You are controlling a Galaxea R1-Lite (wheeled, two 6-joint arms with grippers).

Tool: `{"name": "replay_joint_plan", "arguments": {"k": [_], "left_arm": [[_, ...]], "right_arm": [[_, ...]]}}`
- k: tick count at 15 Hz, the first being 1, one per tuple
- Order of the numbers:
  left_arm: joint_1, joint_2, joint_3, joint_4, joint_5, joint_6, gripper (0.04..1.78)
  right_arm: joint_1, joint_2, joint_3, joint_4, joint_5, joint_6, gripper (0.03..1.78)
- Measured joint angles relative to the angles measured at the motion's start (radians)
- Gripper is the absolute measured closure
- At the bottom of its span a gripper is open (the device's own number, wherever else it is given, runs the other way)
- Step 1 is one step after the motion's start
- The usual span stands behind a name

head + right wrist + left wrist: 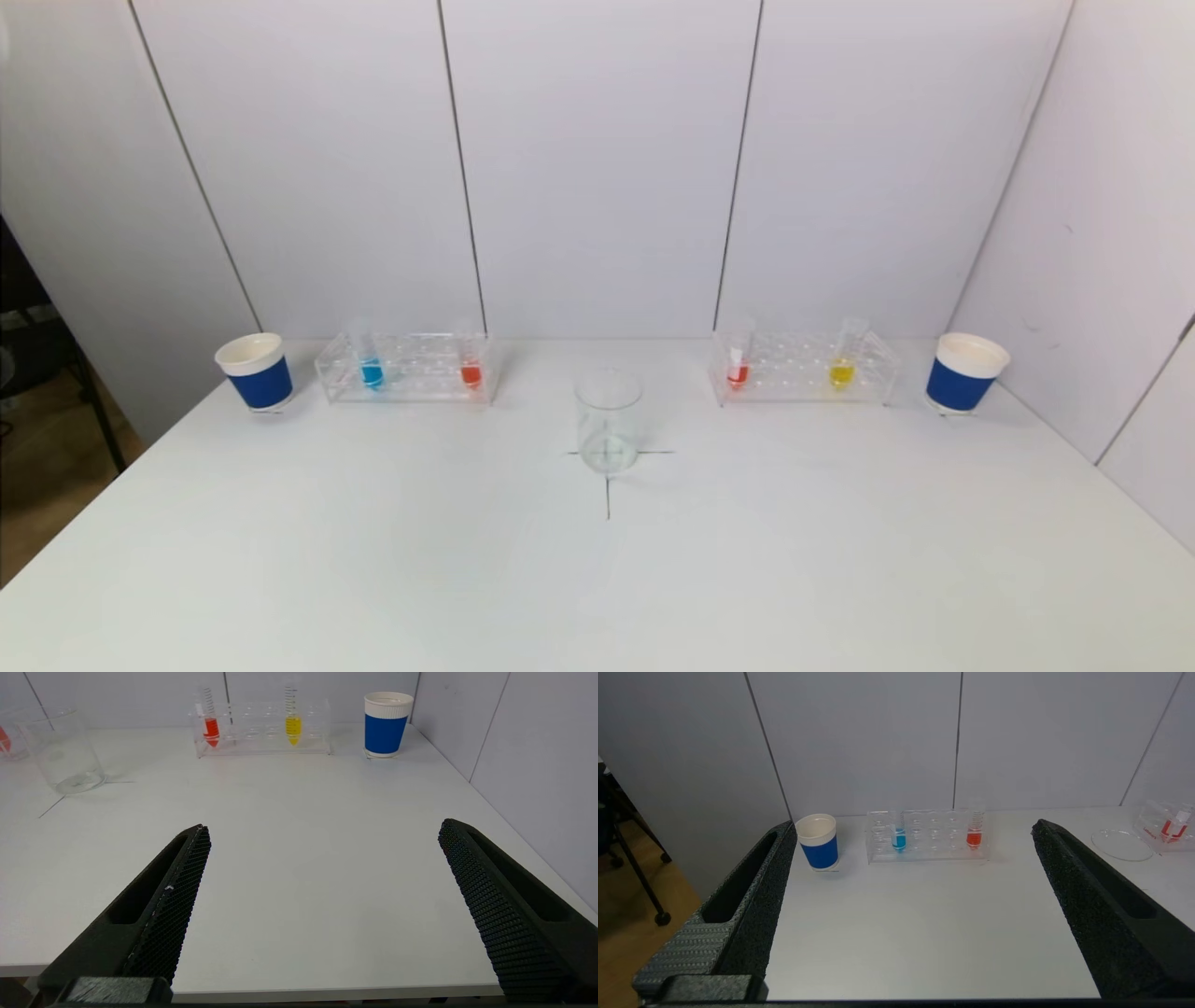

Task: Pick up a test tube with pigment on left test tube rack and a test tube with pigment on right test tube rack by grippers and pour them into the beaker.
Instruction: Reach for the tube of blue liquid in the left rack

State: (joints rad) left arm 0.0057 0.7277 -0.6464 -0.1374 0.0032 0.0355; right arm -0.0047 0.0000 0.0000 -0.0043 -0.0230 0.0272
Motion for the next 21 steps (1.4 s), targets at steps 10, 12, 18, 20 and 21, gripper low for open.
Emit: {"name": "replay_joint_plan", "arguments": {"k": [10,12,18,20,21], "left_arm": [[0.005,0.581,0.062,-0.533,-0.010,-0.009,0.06],[0.012,0.716,0.065,-0.667,-0.026,-0.009,0.06],[0.040,1.060,0.055,-1.059,-0.074,-0.008,0.06],[0.052,1.147,0.039,-1.133,-0.076,-0.006,0.06],[0.059,1.194,0.026,-1.174,-0.080,-0.005,0.06]], "right_arm": [[0.000,0.000,0.000,0.000,0.000,0.000,0.04],[0.000,0.000,0.000,0.000,0.000,0.000,0.04],[0.000,0.000,0.000,0.000,0.000,0.000,0.04],[0.000,0.000,0.000,0.000,0.000,0.000,0.04],[0.000,0.000,0.000,0.000,0.000,0.000,0.04]]}}
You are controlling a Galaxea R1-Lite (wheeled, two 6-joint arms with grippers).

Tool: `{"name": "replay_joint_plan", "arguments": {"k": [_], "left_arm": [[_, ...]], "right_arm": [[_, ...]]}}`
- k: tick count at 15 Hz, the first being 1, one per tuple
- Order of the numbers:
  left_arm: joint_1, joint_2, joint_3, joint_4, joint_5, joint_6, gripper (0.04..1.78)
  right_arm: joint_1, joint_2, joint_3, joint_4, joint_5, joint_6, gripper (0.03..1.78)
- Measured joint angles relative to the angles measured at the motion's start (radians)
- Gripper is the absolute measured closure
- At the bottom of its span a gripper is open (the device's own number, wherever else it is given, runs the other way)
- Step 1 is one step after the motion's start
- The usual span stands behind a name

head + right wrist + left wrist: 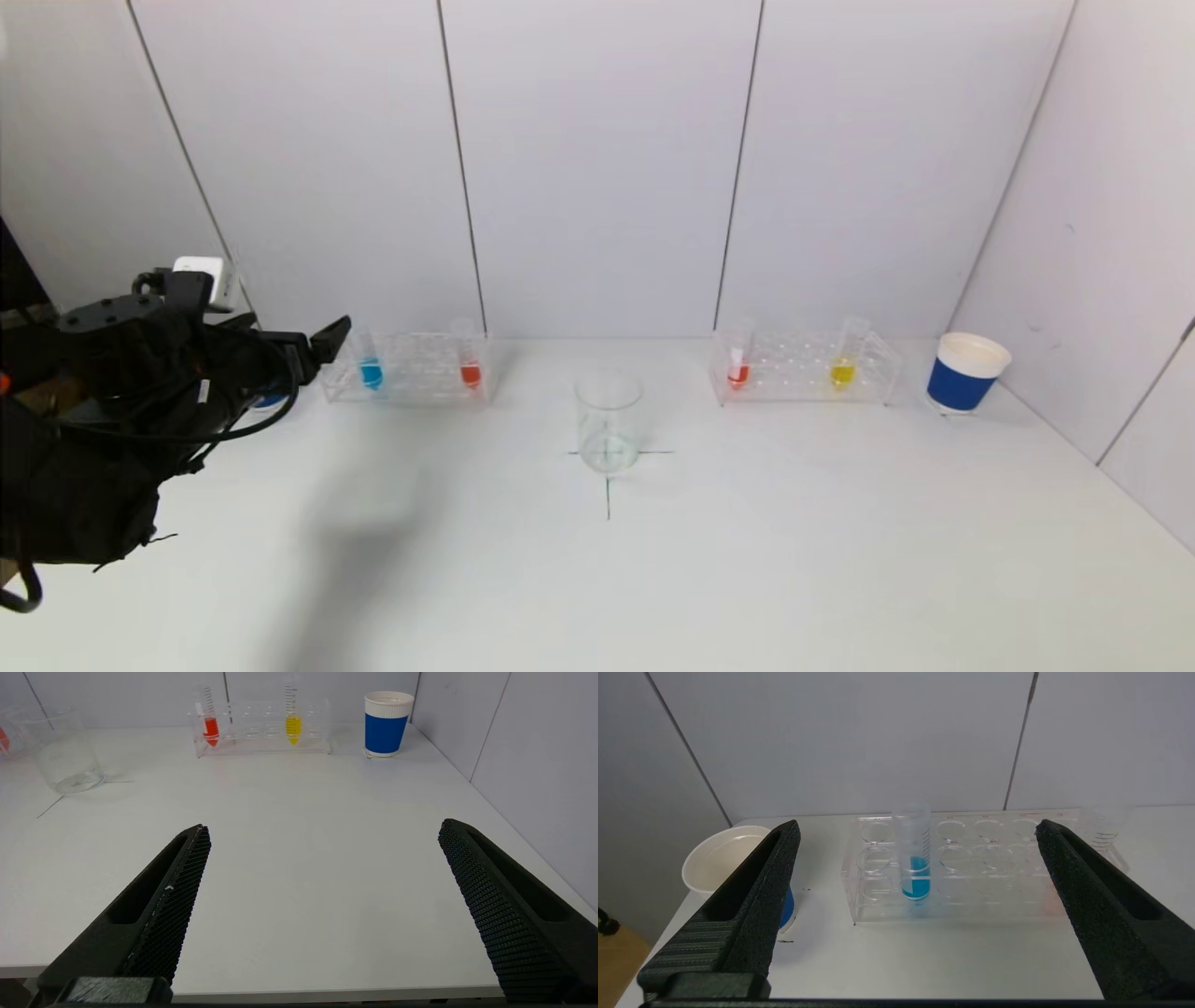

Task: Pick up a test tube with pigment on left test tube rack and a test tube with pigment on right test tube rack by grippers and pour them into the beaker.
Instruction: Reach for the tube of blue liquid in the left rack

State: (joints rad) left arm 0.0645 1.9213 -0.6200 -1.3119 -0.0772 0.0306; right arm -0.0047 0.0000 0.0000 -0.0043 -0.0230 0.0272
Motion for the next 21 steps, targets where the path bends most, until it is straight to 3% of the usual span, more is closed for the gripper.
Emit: {"name": "replay_joint_plan", "arguments": {"k": [4,21], "left_arm": [[0.012,0.156,-0.084,-0.114,-0.013,0.000,0.06],[0.012,0.433,-0.315,-0.111,-0.013,0.006,0.06]], "right_arm": [[0.000,0.000,0.000,0.000,0.000,0.000,0.04],[0.000,0.000,0.000,0.000,0.000,0.000,0.04]]}}
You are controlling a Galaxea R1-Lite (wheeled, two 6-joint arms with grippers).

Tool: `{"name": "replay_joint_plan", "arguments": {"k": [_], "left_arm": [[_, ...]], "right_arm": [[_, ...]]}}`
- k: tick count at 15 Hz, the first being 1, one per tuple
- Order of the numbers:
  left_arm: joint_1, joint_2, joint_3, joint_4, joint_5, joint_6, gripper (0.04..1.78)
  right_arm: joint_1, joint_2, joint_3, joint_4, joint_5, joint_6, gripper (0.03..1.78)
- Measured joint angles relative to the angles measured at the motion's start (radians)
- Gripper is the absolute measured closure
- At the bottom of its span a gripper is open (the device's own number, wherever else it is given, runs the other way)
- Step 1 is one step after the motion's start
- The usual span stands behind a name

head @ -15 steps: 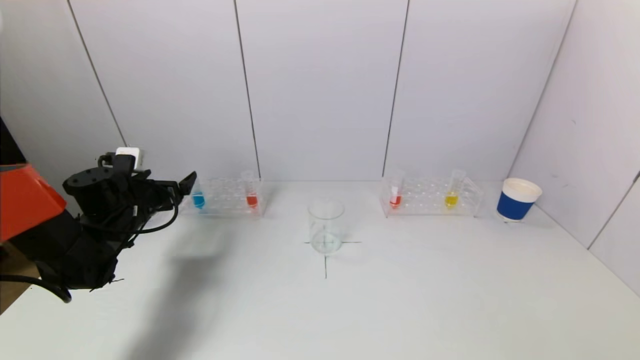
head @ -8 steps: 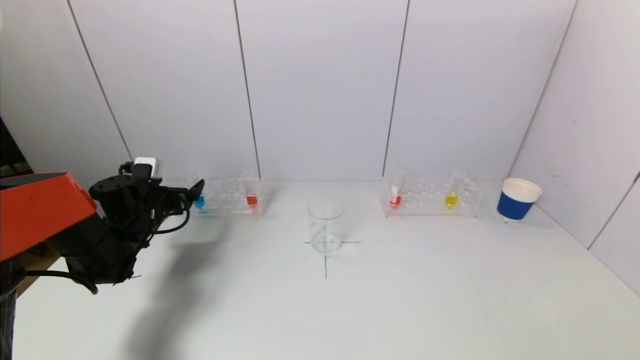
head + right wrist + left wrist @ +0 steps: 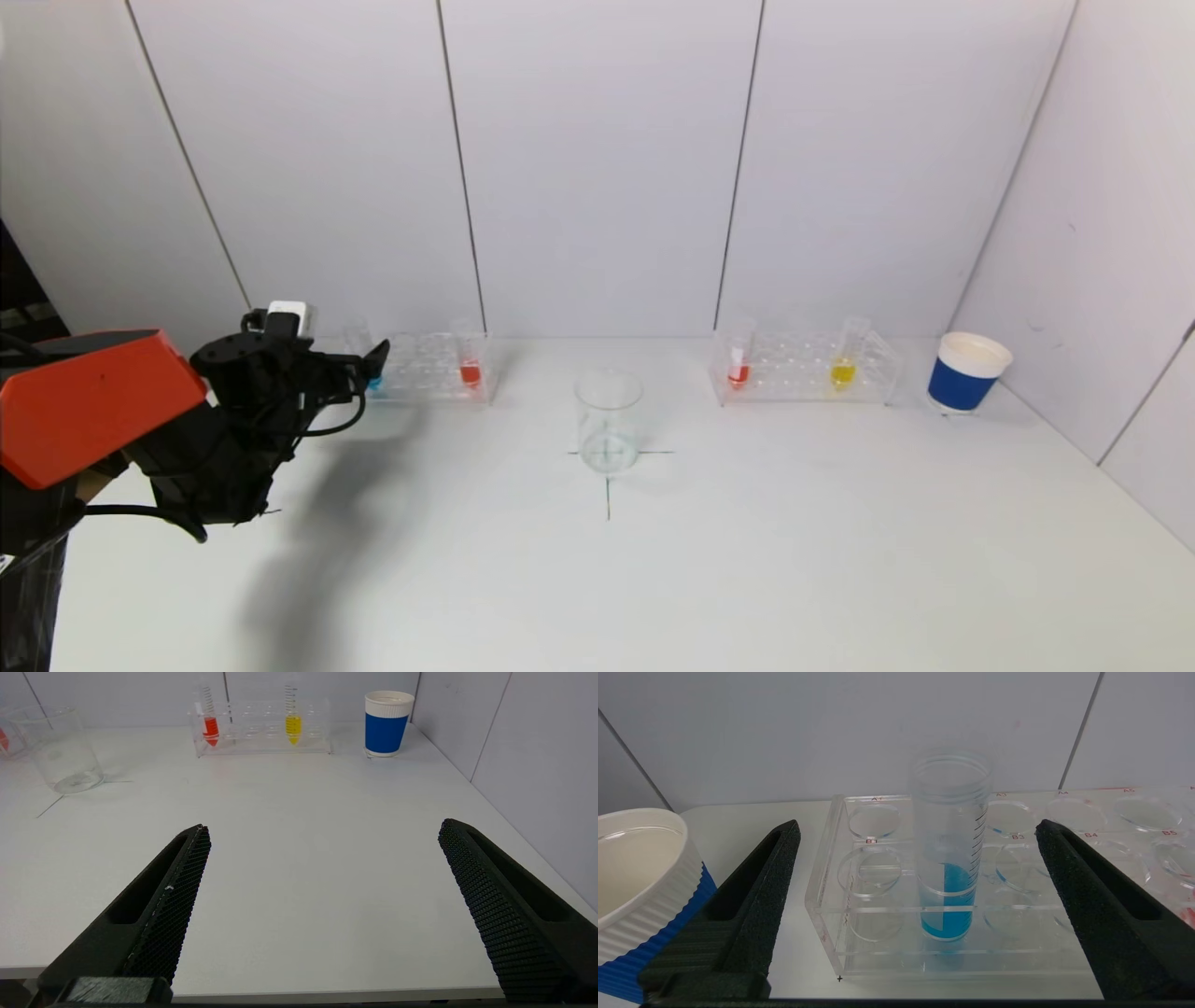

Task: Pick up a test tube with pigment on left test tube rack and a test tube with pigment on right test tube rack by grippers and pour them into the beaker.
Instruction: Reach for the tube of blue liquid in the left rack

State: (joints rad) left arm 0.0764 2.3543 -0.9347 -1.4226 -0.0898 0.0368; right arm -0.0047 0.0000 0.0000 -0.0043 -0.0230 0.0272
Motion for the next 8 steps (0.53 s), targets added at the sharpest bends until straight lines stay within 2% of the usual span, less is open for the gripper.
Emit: {"name": "replay_joint_plan", "arguments": {"k": [8], "left_arm": [[0.000,0.020,-0.023,0.004,-0.006,0.006,0.06]], "right_arm": [[0.000,0.000,0.000,0.000,0.000,0.000,0.04]]}}
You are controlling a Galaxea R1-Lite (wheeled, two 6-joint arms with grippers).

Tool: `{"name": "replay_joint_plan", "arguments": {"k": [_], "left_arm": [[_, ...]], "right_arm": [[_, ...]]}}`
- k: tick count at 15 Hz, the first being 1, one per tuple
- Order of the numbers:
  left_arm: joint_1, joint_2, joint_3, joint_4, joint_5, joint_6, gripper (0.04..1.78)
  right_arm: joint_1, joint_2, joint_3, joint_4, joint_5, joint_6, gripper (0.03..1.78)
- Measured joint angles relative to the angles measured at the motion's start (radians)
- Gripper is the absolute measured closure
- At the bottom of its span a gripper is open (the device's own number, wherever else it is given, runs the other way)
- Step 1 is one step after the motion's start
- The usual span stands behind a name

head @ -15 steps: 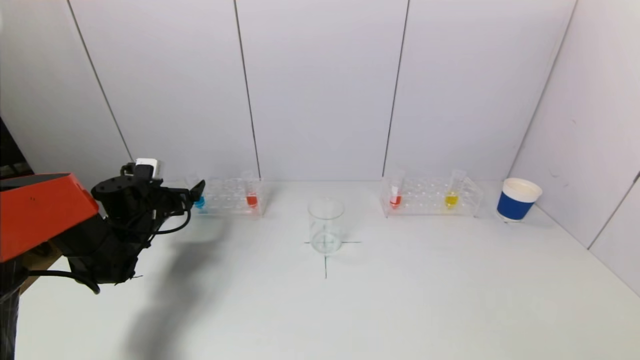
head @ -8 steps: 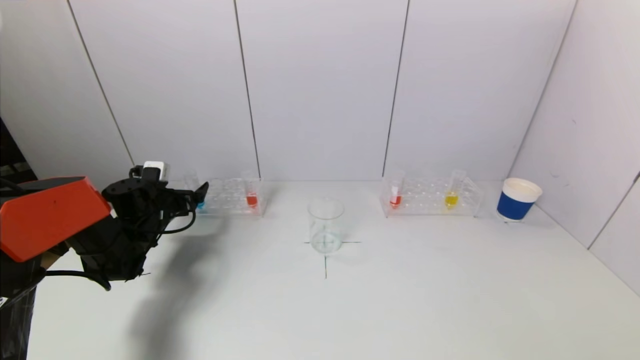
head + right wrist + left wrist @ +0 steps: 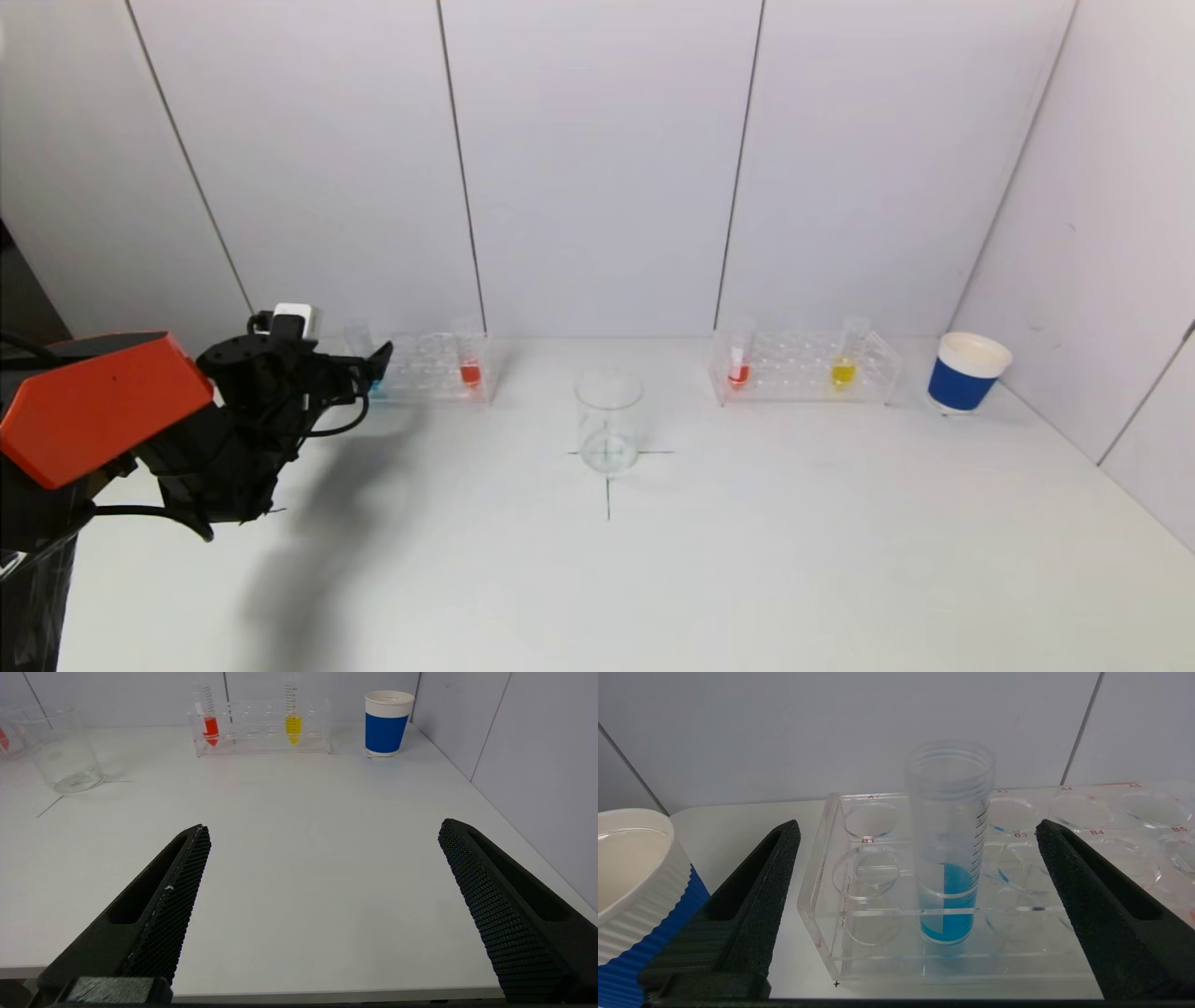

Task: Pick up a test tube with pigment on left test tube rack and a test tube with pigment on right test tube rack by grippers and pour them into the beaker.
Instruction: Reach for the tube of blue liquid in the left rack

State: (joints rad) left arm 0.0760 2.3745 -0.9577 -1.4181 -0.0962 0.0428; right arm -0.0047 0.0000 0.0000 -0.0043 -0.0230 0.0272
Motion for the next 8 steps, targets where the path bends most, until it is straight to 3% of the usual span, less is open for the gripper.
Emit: {"name": "replay_joint_plan", "arguments": {"k": [8], "left_arm": [[0.003,0.006,-0.027,-0.008,0.004,-0.002,0.06]], "right_arm": [[0.000,0.000,0.000,0.000,0.000,0.000,0.04]]}}
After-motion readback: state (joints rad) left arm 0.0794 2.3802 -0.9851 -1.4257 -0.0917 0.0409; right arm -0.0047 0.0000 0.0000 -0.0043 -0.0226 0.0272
